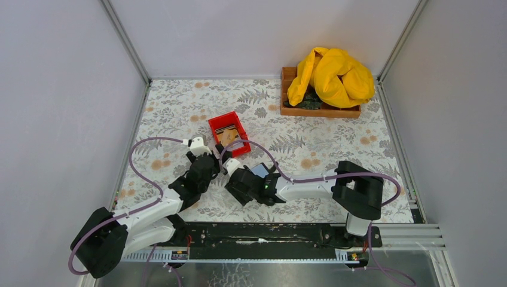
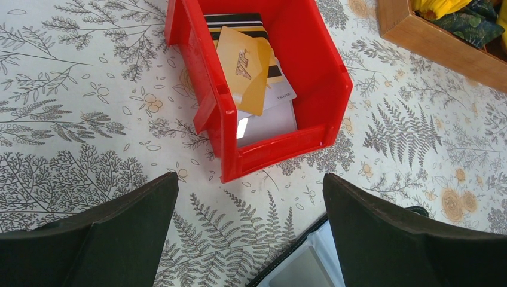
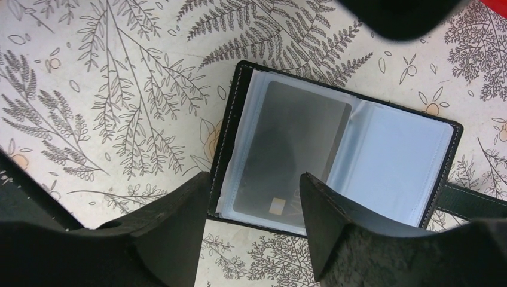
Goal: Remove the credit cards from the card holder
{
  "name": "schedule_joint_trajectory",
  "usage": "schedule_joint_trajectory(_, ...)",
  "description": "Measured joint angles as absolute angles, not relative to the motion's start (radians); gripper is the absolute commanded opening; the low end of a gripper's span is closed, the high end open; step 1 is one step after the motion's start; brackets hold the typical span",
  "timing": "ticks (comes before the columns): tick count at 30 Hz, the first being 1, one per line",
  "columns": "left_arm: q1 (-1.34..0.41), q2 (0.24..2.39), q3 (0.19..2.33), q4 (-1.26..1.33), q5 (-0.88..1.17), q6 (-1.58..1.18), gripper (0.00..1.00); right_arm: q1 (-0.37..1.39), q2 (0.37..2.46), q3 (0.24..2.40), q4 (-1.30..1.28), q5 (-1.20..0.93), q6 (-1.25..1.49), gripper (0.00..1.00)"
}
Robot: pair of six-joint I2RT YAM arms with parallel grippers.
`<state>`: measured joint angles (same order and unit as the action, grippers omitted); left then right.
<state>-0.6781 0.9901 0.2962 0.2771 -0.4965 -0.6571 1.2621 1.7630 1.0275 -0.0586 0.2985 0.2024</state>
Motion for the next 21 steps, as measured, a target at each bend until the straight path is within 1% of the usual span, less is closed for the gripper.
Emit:
schedule_joint_trajectory(7,-0.678,0.995,0.296,0.276,-0.498,-0.657,0.98,1.259,1.773,1.028,-0.057,0.305,0.218,0.45)
schedule_joint_trajectory(10,-0.677,0.996,0.296,0.276,-0.498,-0.657,0.98,1.254,1.773,1.027,-0.052,0.303,0.226,0.42)
schedule_joint_trajectory(12,-0.677,0.996,0.296,0.276,-0.498,-0.657,0.98,1.251,1.773,1.027,-0.048,0.302,0.228,0.43)
schedule_joint_trajectory(13,-0.677,0.997,0.296,0.277,-0.498,-0.657,0.98,1.249,1.773,1.027,-0.046,0.301,0.228,0.45)
schedule_joint_trajectory(15,-0.677,0.999,0.296,0.276,-0.498,-0.657,0.98,1.246,1.773,1.025,-0.042,0.299,0.229,0.55)
schedule_joint_trajectory(17,-0.677,1.0,0.296,0.276,-0.498,-0.657,0.98,1.242,1.773,1.023,-0.039,0.297,0.232,0.6)
schedule_joint_trajectory(21,-0.677,1.003,0.296,0.276,-0.498,-0.657,0.98,1.24,1.773,1.022,-0.039,0.295,0.233,0.61)
